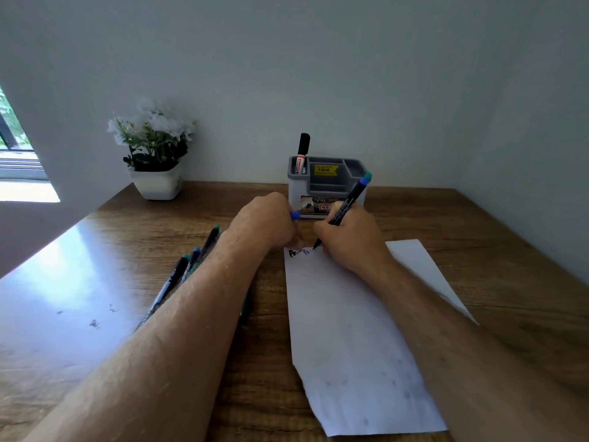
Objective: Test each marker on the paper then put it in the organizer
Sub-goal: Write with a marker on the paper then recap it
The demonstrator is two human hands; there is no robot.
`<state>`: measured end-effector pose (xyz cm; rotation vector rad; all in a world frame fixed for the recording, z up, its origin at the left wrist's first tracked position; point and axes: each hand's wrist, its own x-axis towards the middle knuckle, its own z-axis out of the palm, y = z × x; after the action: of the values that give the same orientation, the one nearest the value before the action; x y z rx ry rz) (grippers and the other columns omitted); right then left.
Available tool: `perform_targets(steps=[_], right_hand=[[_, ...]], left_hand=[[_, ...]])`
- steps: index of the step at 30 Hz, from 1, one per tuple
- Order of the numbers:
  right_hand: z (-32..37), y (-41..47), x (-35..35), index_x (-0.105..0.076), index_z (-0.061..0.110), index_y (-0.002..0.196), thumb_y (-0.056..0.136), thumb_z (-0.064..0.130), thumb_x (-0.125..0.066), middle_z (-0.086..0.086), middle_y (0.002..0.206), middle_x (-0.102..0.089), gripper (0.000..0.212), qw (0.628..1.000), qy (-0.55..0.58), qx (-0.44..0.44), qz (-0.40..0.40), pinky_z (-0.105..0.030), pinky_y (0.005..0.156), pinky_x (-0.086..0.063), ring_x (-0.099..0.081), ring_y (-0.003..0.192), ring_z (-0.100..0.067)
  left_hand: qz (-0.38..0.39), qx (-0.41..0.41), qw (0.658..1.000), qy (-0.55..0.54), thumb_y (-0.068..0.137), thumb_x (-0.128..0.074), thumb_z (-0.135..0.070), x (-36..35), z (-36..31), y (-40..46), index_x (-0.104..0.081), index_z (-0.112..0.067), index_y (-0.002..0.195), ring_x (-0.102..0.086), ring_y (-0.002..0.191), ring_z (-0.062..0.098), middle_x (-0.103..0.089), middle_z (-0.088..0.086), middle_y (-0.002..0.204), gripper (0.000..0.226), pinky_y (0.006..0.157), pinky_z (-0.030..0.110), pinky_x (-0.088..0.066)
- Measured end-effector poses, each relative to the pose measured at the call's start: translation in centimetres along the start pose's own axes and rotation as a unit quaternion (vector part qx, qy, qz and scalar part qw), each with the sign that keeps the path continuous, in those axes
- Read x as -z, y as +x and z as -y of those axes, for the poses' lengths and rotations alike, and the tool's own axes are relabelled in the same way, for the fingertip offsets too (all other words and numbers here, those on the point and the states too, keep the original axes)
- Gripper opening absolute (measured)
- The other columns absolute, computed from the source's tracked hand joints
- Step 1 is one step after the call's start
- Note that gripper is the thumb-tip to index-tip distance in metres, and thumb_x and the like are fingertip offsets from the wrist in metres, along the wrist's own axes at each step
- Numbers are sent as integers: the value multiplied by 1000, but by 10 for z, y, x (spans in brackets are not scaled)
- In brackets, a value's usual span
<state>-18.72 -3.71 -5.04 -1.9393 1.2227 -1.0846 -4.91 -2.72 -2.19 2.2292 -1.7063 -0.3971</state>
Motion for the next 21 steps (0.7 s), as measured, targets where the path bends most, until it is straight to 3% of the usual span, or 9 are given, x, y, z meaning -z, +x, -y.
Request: perform_targets(steps=[4, 9, 15, 21], right_hand=[[1, 3, 5, -54, 13, 74, 88, 13, -61, -2, 61, -57, 16, 996, 71, -23, -55, -17, 42, -41, -49, 47, -4], [12, 5, 20, -58, 14, 76, 92, 8, -60, -11, 63, -64, 18, 957, 270, -26, -99, -22, 37, -38, -51, 41, -14], [16, 5, 22, -60, 10, 83, 95, 6, -56, -15, 70, -67, 13, 917, 388, -11, -88, -23, 39, -43, -59, 47, -18], [16, 5, 20, -62, 8, 84, 95, 6, -54, -14, 71, -71, 14, 921, 383, 3, -71, -25, 41, -47, -63, 52, -20]], left_hand=[[-24, -19, 999, -35, 79, -78, -36, 3, 3, -1, -67, -18, 92, -60, 77, 14, -66, 0, 86, 25, 65, 27, -46], [-125, -99, 979, -130, 92, -63, -46, 7, -2, -9, -55, -19, 66, -49, 54, 11, -52, -2, 60, 38, 49, 23, -34], [-130, -134, 970, -153, 96, -59, -39, 4, -4, -8, -70, -18, 91, -55, 64, 10, -59, -2, 71, 24, 56, 24, -42], [-121, -137, 974, -134, 98, -56, -33, 2, -5, -8, -65, -18, 89, -50, 60, 5, -54, -5, 68, 20, 51, 20, -34]])
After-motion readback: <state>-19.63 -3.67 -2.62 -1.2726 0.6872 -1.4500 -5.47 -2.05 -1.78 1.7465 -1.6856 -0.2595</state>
